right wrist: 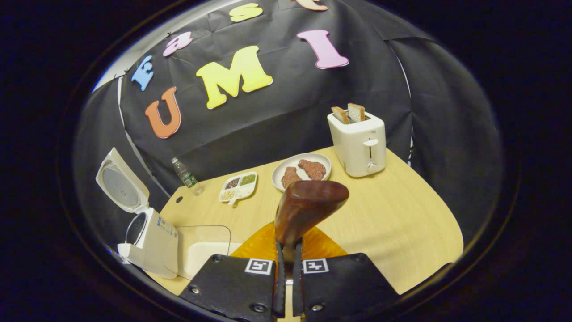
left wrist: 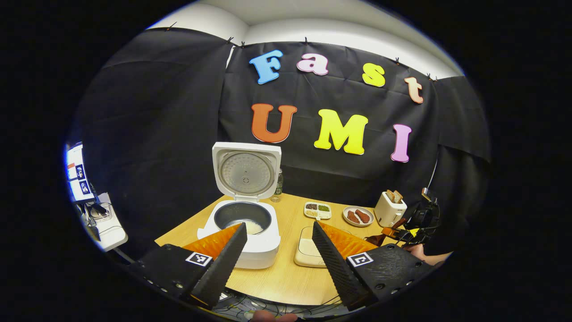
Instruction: Close the left gripper, press the button to open the rice cooker; take a wooden spoon from the chopstick holder with the right hand, scoop a spoonful of rice and pour it into the rice cooker, then put the wooden spoon back into the chopstick holder.
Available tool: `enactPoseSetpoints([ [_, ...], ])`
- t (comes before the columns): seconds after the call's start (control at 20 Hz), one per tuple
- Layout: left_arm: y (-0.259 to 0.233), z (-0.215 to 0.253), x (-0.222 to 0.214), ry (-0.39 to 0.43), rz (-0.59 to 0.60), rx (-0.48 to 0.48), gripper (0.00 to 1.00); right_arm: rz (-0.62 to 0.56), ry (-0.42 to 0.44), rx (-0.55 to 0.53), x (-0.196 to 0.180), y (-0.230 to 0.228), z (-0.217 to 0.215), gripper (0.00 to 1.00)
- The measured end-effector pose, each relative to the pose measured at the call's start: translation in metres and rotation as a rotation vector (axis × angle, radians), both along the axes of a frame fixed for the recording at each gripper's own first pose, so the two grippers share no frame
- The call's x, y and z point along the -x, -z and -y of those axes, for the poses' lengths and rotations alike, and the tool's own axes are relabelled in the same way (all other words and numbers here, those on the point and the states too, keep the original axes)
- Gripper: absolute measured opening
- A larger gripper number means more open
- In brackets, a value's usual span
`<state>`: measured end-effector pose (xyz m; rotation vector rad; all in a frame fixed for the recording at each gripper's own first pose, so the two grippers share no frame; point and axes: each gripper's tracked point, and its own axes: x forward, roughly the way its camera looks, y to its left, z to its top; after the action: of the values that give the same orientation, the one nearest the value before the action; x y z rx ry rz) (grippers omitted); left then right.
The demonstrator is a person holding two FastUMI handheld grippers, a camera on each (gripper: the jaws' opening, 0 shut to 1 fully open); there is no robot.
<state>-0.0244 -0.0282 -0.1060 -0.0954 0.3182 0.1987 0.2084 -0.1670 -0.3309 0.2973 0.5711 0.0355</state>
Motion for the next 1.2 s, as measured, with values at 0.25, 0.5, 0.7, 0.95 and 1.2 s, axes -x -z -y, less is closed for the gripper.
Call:
enactPoseSetpoints([
  [0.25, -0.006, -0.007, 0.000, -0.026, 0.003, -0.008, 0.94, -0.003, 0.014, -0.036, -0.004, 0.015, -0.001, 0.13],
  [0.5, -0.008, -0.004, -0.003, -0.008, 0.005, -0.017, 0.94, -0.002, -0.009, -0.064, 0.000, 0.015, -0.009, 0.21],
  [0.7, -0.012, -0.005, -0.006, 0.010, 0.026, -0.023, 0.94, 0.049, 0.001, 0.020, 0.004, -0.014, -0.002, 0.65],
  [0.95, -0.037, -0.017, -0.027, 0.034, 0.111, -0.030, 0.94, 0.142, 0.046, 0.093, 0.011, -0.072, 0.018, 0.80],
  [1.2, -0.078, -0.049, -0.074, 0.010, 0.203, -0.085, 0.94, 0.259, 0.041, 0.164, 0.028, -0.148, 0.019, 0.97],
])
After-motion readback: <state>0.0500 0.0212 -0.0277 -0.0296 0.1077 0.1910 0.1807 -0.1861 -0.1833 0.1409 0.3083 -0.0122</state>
